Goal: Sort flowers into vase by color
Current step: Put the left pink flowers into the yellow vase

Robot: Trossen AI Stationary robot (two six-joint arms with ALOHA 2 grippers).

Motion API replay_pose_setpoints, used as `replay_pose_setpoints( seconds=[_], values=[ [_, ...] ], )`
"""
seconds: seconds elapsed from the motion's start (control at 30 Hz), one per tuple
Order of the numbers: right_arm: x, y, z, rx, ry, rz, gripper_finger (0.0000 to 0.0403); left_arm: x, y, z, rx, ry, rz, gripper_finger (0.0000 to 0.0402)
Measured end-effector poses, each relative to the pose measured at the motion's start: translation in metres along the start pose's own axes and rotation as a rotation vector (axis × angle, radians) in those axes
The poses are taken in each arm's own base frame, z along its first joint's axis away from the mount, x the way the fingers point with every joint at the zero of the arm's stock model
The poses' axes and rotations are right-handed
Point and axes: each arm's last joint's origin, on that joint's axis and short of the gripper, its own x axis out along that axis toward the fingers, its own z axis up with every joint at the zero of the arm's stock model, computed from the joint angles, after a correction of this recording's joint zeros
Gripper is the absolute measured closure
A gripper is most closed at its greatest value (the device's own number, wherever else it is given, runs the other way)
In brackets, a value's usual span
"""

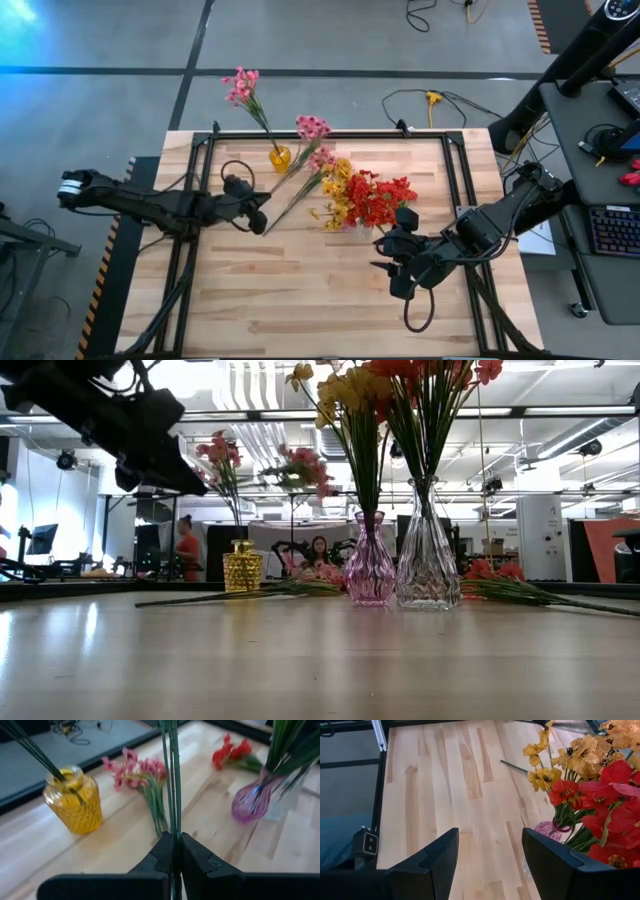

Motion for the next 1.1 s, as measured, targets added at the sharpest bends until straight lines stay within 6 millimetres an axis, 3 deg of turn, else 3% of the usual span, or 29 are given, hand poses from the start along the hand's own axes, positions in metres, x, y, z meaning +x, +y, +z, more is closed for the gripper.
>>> replay_pose_setpoints(
  seconds=[0.43, 0.73, 1.1],
  values=[
    [0.0, -0.001, 0.001, -0.016, -0.028, -0.04, 0.0193, -0.023, 0.008, 0.019, -0.006, -0.144, -0.073, 0.0399],
    [0.0, 0.0, 0.003, -0.054, -0.065, -0.057, 0.0193, -0.034, 0.002, 0.032, 0.034, -0.278, -0.15, 0.0399],
    [-0.017, 0.026, 0.01, -0.235, -0.305, -0.115, 0.0193, -0.046, -0.009, 0.043, 0.074, -0.419, -0.24, 0.0399]
  ],
)
